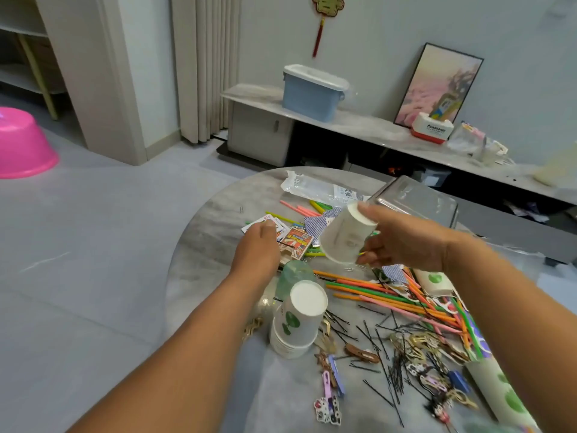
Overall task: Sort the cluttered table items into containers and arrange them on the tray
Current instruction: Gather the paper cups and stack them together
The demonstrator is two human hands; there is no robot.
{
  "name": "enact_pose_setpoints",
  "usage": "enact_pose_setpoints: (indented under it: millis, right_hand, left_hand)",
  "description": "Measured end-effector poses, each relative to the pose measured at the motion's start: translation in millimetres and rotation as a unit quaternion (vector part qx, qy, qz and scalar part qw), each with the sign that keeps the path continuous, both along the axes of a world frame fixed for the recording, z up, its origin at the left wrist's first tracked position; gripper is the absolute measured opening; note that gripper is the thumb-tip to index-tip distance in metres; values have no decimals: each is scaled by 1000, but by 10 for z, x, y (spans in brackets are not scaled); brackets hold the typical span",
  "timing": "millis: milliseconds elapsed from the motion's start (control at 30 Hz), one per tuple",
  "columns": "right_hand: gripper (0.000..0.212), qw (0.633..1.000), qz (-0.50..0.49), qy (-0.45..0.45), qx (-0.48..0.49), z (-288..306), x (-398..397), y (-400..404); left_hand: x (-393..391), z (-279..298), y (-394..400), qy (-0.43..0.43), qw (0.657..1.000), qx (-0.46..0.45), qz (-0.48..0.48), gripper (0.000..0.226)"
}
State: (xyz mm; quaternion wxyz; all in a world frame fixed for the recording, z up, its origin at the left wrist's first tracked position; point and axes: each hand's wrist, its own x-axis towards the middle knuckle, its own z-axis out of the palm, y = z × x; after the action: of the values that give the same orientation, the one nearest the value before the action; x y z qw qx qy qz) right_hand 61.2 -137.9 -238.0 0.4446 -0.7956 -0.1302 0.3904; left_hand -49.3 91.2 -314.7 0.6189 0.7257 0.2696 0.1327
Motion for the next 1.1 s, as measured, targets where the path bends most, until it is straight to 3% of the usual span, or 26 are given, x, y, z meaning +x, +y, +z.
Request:
enact_pose_setpoints:
  millis: [133, 267, 367, 467, 600, 700, 800, 900, 1100]
  right_hand:
    - [64, 999, 50, -1, 1, 115, -588, 144]
    - [60, 998, 32, -31, -40, 84, -928, 337]
    - [47, 993, 32, -79, -84, -22, -1096, 471]
    - [52, 988, 24, -128, -85, -208, -1252, 507]
    - [46, 984, -46, -164, -44, -408, -1264, 435]
    - [37, 953, -159, -254, -50, -505, -947, 156]
    - [47, 878, -246, -355, -207, -653, -505, -337]
    - [60, 824, -317, -346, -318, -797, -132, -839]
    - [78, 869, -308, -251, -295, -1096, 134, -1214]
  left_hand:
    - [-225, 217, -33, -22, 992, -103, -70, 42]
    - [-488, 348, -37, -7, 970, -153, -188, 63]
    - [-683, 405, -43, -14, 939, -138, -314, 88]
    - [-830, 357, -34, -4, 913, -90, -399, 100]
    - [-915, 202, -8, 23, 900, 3, -434, 131]
    - [-882, 66, -65, 24, 917, 48, -395, 119]
    - [-792, -123, -99, 33, 925, 79, -370, 86]
    - [-703, -250, -114, 45, 926, 79, -365, 83]
    - [-596, -421, -127, 35, 928, 73, -365, 80]
